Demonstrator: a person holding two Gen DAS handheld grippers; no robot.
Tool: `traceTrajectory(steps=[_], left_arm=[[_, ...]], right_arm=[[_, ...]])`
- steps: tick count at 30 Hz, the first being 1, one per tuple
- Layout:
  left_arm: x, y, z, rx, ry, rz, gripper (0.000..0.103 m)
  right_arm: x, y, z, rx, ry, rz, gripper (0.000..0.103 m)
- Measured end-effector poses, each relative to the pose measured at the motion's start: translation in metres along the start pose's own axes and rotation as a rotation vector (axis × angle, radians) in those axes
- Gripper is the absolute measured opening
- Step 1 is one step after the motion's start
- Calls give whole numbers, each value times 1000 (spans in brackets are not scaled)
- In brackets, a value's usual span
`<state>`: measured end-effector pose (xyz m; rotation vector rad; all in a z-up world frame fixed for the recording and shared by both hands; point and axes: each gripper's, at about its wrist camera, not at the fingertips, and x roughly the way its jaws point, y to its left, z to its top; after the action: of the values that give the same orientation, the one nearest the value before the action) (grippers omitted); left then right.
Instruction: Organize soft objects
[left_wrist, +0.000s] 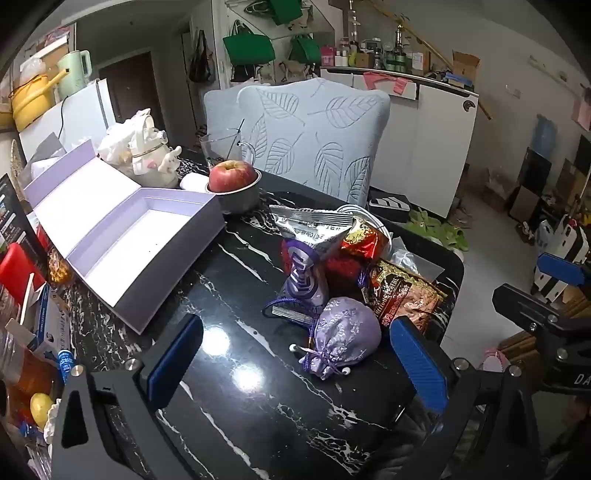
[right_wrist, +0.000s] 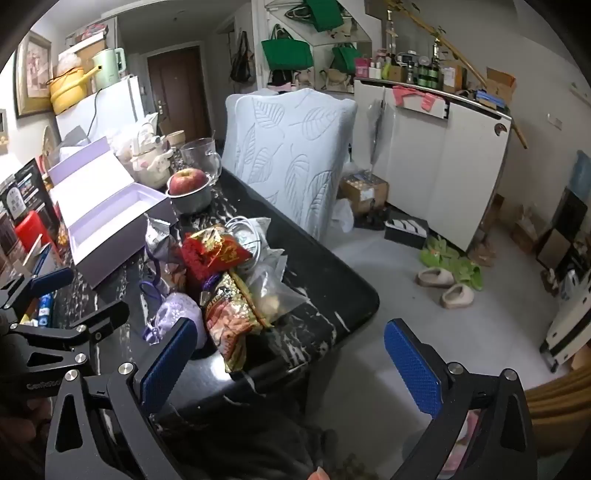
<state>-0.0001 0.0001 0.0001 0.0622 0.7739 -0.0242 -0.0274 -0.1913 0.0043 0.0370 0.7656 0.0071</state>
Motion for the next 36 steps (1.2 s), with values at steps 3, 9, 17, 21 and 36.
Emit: traceTrajectory(steps=[3, 9, 17, 21, 36], left_arm=[[0, -1, 0, 1, 3, 4, 103], [-1, -11, -2, 4, 1, 6, 103], [9, 1, 0, -1, 10, -24, 103], [8, 2, 0, -2, 7, -19, 103], [2, 8, -4, -27, 7, -14, 103]], right_arm=[[1, -1, 1, 0, -1, 0, 103], [3, -3, 2, -2, 0, -5, 103], [5, -2, 5, -1, 6, -5, 103], [11, -1, 3, -6, 13, -4, 103], [12, 4, 2, -13, 14, -2, 103]])
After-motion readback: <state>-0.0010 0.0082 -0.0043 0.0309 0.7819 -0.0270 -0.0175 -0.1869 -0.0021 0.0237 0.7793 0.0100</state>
